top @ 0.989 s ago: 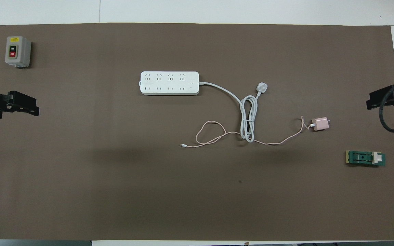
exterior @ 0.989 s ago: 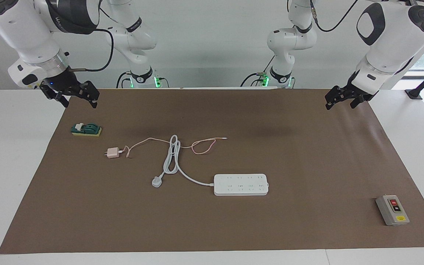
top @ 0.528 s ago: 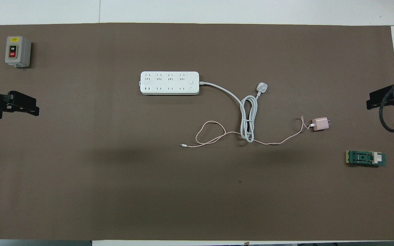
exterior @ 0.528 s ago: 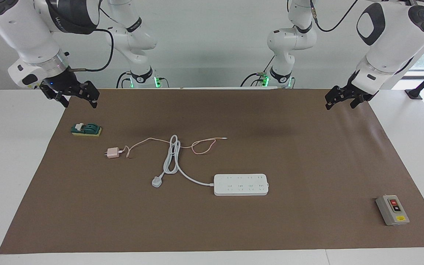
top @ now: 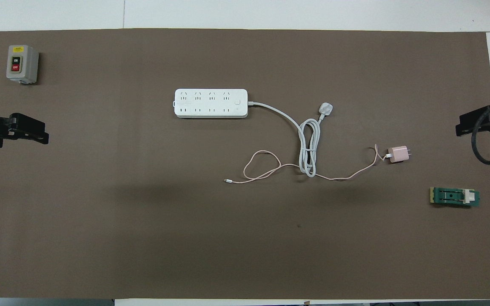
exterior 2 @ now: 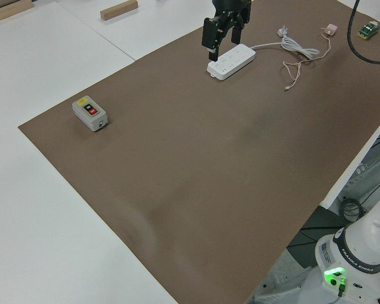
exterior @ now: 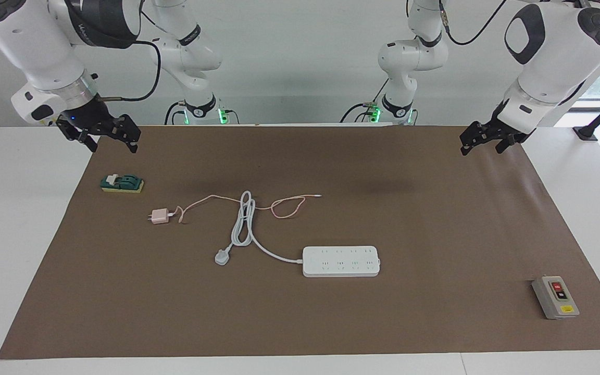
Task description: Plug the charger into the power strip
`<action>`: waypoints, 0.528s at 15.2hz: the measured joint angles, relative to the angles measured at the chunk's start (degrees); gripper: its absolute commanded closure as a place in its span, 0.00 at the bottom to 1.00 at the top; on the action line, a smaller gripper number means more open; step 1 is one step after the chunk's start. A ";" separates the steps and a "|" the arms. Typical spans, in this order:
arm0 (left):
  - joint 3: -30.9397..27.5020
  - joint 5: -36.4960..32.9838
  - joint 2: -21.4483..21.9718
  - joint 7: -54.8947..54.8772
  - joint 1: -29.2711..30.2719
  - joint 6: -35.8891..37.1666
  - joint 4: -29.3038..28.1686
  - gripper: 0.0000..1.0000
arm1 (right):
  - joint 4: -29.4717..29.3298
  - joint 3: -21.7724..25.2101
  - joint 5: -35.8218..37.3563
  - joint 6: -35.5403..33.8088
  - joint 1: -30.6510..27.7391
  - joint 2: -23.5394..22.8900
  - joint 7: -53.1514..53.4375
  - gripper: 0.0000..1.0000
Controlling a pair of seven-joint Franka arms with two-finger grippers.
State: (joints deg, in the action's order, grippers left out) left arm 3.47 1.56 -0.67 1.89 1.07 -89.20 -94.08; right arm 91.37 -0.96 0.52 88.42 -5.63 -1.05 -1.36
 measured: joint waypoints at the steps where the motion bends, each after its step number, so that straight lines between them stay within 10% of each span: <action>1: 0.00 0.00 0.00 0.00 0.00 0.00 0.00 0.00 | 0.00 0.00 0.00 -0.91 0.00 0.01 0.00 0.00; 8: -0.07 -0.04 0.00 0.00 0.02 0.00 -0.30 0.00 | 0.00 0.00 0.00 -2.13 -0.01 1.30 0.00 0.00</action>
State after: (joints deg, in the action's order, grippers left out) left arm 3.40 1.52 -0.67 1.89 1.09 -89.20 -94.38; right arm 91.36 -0.96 0.52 86.28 -5.64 0.24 -1.36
